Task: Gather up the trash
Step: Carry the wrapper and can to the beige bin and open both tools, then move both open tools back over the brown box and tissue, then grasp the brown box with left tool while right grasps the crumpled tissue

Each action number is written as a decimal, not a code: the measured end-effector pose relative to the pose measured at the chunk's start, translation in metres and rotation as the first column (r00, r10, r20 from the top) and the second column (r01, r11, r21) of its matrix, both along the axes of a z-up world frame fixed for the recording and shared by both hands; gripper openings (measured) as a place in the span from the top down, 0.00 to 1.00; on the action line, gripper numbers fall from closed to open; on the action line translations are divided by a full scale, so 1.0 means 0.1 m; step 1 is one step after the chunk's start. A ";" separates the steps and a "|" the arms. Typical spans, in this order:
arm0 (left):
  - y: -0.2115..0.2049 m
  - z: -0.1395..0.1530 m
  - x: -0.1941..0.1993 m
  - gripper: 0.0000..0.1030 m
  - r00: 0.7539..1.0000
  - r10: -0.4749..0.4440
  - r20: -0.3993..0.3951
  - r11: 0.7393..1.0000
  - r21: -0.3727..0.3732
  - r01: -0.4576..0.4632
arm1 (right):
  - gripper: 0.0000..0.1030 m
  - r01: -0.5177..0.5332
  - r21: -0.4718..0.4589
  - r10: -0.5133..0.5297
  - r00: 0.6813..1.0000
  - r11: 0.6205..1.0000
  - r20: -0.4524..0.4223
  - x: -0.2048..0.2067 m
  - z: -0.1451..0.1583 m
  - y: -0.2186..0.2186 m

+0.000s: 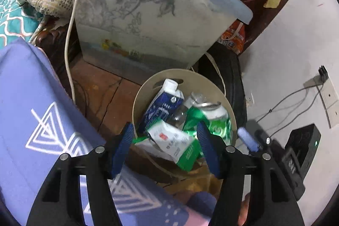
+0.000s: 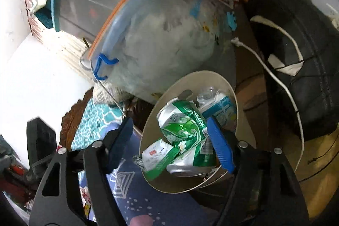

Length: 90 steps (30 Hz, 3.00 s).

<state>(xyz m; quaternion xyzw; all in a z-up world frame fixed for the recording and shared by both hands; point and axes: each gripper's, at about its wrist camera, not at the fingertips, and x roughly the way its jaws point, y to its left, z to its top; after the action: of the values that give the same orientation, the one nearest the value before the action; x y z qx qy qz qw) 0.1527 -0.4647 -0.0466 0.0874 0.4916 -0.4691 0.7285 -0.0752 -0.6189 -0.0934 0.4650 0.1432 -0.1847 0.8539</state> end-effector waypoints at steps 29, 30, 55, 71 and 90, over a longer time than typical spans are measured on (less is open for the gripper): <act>4.50 0.30 0.21 0.33 0.832 0.548 0.083 0.836 -0.063 -0.544 | 0.43 -0.421 -0.143 0.401 0.904 0.896 -0.151 1.49 0.62 1.63; 4.52 0.29 0.23 0.28 0.825 0.557 0.094 0.830 -0.063 -0.553 | 0.42 -0.480 -0.134 0.460 0.874 0.867 -0.153 1.59 0.60 1.86; 4.15 -0.31 0.54 0.36 0.855 0.481 0.193 0.858 0.097 -0.505 | 0.59 -0.703 -0.069 0.641 0.679 0.707 -0.358 3.07 0.00 3.70; 4.34 -0.26 -0.56 0.45 0.865 0.437 0.247 0.875 0.104 -0.472 | 0.59 -0.638 -0.100 0.596 0.755 0.763 -0.273 1.33 0.05 3.43; 4.34 -0.24 -1.29 0.33 0.891 0.370 0.263 0.911 0.082 -0.403 | 0.57 -0.619 -0.294 0.523 0.779 0.728 -0.344 0.36 -0.02 3.77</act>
<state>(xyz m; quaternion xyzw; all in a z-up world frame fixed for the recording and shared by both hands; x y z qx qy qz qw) 0.0237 -0.0310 -0.0709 0.0929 0.4374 -0.2660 0.8540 -0.0389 -0.2423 -0.0954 0.1918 0.3414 0.0099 0.9201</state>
